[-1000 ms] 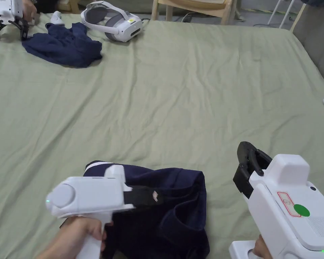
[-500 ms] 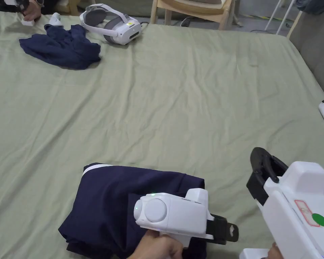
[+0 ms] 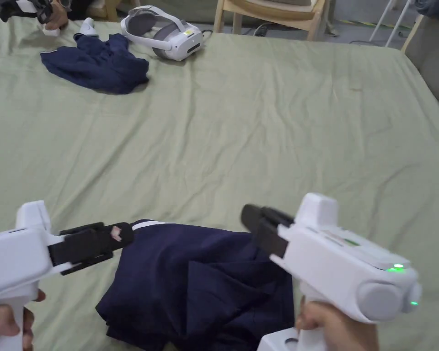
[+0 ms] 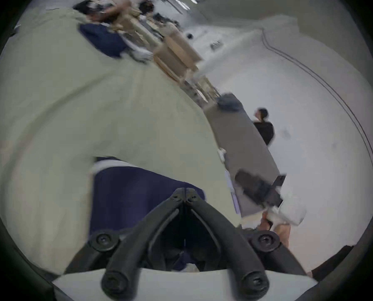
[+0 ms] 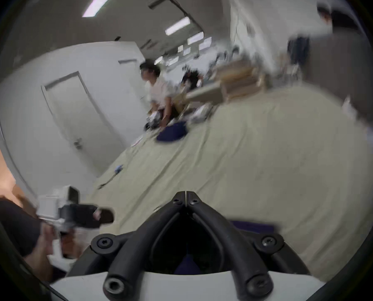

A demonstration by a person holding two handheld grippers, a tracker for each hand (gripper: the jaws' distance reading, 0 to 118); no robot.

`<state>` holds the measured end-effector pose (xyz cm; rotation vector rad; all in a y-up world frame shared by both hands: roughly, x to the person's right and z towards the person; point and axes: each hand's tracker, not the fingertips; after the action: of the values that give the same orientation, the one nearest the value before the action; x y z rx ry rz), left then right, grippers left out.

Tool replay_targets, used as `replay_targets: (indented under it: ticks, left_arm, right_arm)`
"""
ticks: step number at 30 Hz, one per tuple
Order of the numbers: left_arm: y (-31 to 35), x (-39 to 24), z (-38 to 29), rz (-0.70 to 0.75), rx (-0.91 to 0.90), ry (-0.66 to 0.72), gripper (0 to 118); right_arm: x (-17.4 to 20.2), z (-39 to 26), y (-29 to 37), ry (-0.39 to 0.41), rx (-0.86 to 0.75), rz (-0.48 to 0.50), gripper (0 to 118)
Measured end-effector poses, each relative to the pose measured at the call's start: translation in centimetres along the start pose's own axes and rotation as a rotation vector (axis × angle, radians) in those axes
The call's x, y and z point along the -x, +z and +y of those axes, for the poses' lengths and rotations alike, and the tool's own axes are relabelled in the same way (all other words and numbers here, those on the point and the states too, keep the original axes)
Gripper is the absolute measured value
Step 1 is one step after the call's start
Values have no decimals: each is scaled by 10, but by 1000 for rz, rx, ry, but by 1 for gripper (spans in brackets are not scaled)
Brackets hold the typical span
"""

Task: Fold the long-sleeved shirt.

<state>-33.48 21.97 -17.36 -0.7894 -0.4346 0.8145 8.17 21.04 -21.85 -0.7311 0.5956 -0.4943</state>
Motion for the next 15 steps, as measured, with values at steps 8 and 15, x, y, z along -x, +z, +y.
replay_targets:
  ticks: [8, 15]
  left_arm:
    - [-30, 71, -3, 4, 130, 164, 25]
    - [-103, 135, 4, -147, 309, 253, 111]
  right_arm:
    - [-77, -75, -41, -134, 287, -77, 0]
    - [-72, -65, -32, -40, 305, -156, 0]
